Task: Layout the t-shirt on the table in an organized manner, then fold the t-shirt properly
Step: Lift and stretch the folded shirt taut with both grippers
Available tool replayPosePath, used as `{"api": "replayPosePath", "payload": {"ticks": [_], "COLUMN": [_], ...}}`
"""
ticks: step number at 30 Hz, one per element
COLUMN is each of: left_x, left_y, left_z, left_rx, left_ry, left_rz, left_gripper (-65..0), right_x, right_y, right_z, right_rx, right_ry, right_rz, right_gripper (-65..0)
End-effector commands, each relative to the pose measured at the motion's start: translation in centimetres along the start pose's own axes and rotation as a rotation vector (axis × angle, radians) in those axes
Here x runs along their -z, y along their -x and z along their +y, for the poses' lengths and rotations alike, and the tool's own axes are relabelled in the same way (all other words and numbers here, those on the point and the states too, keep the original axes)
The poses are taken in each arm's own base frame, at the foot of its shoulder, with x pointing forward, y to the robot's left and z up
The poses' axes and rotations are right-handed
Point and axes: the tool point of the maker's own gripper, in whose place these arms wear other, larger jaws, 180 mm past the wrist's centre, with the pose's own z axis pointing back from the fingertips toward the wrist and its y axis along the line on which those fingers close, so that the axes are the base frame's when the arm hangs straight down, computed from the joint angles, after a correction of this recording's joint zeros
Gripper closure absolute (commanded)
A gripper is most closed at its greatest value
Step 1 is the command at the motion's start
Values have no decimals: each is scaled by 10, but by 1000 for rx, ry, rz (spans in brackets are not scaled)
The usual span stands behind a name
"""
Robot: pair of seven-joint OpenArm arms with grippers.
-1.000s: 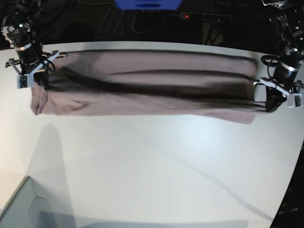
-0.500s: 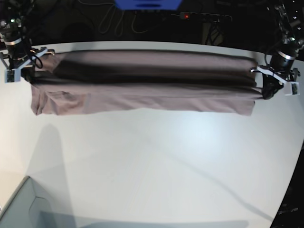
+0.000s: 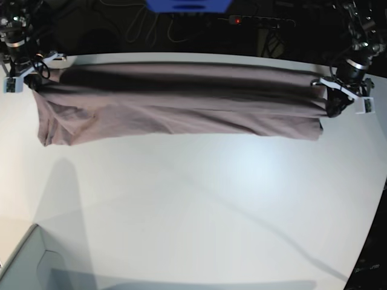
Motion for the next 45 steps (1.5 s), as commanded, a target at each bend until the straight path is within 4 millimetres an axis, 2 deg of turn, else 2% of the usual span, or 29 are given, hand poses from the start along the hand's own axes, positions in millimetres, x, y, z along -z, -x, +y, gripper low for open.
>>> {"api": "replayPosePath", "payload": {"ticks": [1, 5, 7, 13, 18, 24, 28, 30, 32, 37, 39, 41, 45], "left_x": [-2, -2, -2, -6, -5, -3, -2, -3, -3, -9, -11, -8, 7], "left_y": [-15, -9, -9, -20, -19, 3, 17, 22, 20, 1, -3, -2, 2], "left_z": [5, 8, 7, 16, 12, 12, 17, 19, 18, 26, 34, 35, 38], "left_rx": [7, -3, -5, -14, -15, -64, -79, -85, -85, -70, -76, -80, -124], "left_ry": [-4, -10, -10, -37, -28, -36, -47, -51, -50, -77, -97, -96, -100], "left_rz": [-49, -35, -36, -103, -102, -61, -23, -12, -18, -70, -84, -79, -75], "left_gripper": [0, 0, 0, 0, 0, 0, -4, -48, -138, -413, -493, -519, -517], "right_x": [-2, 3, 8, 17, 19, 20, 26, 29, 32, 34, 33, 33, 30], "right_y": [-7, 6, 10, 7, 6, 3, 9, 15, 16, 13, 13, 10, -1], "right_z": [-2, 2, 11, 38, 41, 35, 36, 33, 32, 36, 35, 35, 35], "right_rx": [-5, 17, 17, -8, -8, -23, -15, -52, -89, -90, -90, -91, -100], "right_ry": [-6, -21, -53, -132, -140, -134, -137, -122, -106, -101, -100, -96, -88], "right_rz": [-32, -2, 8, 11, 8, 5, 26, 58, 78, 75, 73, 67, 38], "right_gripper": [0, 0, 0, 0, 0, 0, 0, 0, -6, -135, -181, -213, -249]}}
